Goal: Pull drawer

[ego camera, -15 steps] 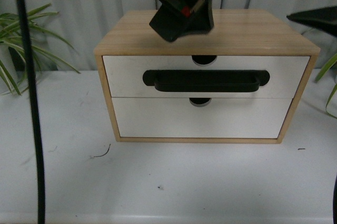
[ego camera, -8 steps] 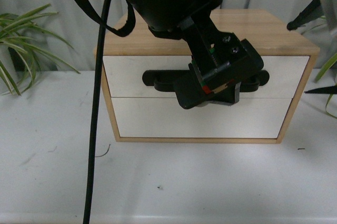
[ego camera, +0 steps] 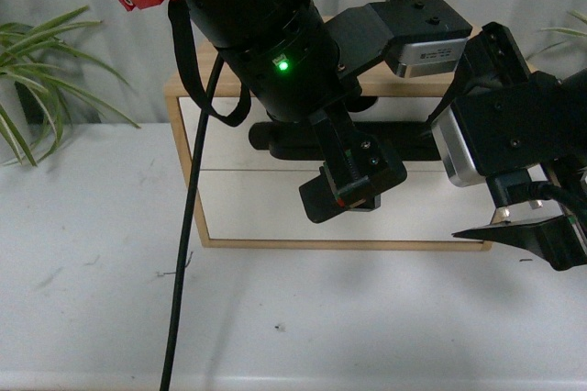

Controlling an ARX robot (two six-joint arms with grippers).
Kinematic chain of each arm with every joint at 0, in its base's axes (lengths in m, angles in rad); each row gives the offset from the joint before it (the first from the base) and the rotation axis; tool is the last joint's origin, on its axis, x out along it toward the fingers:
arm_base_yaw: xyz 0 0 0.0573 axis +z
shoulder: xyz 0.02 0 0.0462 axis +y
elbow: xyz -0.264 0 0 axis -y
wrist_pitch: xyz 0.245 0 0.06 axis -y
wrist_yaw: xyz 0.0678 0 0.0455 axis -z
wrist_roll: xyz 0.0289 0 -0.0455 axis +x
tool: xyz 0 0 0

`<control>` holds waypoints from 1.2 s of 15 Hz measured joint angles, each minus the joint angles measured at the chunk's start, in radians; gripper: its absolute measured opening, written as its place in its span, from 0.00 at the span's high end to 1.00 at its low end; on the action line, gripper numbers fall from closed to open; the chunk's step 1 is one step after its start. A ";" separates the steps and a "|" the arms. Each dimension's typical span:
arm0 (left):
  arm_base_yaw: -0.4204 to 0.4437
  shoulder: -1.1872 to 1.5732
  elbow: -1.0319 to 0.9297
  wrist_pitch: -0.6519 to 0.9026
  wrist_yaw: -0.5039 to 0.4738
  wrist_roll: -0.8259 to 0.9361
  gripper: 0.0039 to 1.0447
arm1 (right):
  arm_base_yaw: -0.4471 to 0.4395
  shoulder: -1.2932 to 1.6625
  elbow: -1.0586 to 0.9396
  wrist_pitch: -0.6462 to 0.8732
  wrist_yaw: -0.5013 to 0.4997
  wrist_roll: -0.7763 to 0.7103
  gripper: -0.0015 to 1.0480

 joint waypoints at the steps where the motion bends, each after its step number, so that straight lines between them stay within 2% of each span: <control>1: 0.000 0.003 0.000 0.001 0.001 0.000 0.06 | 0.005 0.005 0.000 0.004 0.002 0.000 0.06; 12: -0.008 0.050 0.000 0.042 -0.010 0.000 0.06 | 0.023 0.085 0.030 0.049 0.011 -0.004 0.06; 18: -0.027 0.065 -0.037 0.069 0.035 0.000 0.06 | 0.024 0.106 -0.010 0.107 0.004 -0.003 0.06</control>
